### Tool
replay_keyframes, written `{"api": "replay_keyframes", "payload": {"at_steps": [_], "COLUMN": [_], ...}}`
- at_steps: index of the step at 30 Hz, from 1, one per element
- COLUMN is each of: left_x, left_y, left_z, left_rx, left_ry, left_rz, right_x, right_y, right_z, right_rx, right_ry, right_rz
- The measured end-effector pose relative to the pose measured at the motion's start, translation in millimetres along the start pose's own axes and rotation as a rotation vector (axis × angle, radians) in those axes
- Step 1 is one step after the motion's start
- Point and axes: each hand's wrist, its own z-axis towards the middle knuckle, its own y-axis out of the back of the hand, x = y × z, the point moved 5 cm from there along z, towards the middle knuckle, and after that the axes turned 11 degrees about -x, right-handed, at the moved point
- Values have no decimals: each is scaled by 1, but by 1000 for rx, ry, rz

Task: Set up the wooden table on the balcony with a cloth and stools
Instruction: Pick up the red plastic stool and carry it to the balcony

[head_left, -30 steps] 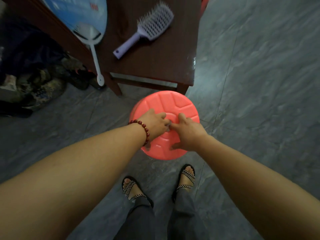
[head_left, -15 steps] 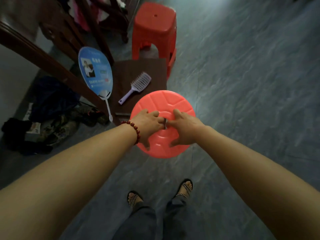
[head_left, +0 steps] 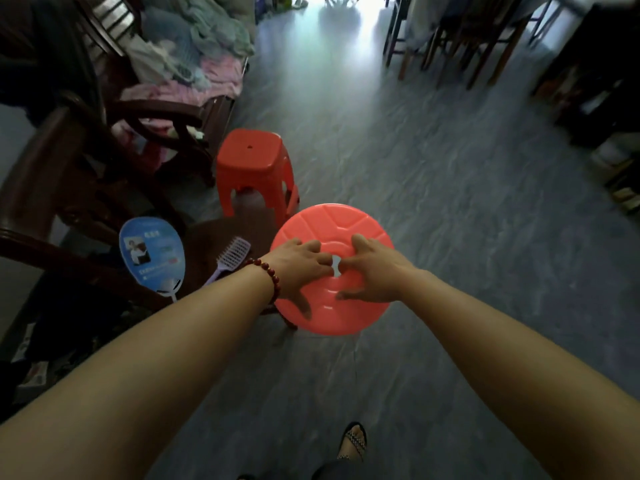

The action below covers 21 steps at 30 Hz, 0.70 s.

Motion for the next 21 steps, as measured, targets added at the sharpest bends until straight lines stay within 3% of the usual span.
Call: {"api": "replay_keyframes", "payload": {"at_steps": [13, 21], "left_x": [-19, 21], "left_y": [120, 145], "left_z": [133, 197], "left_rx": [-134, -194], "left_ry": [-110, -119], "left_rz": [187, 196], "right_x": [-146, -200], "right_y": [88, 115], "right_z": [-27, 12], "right_rx": [-157, -198], "right_ry": [-106, -129], "right_rz": [-36, -79]}}
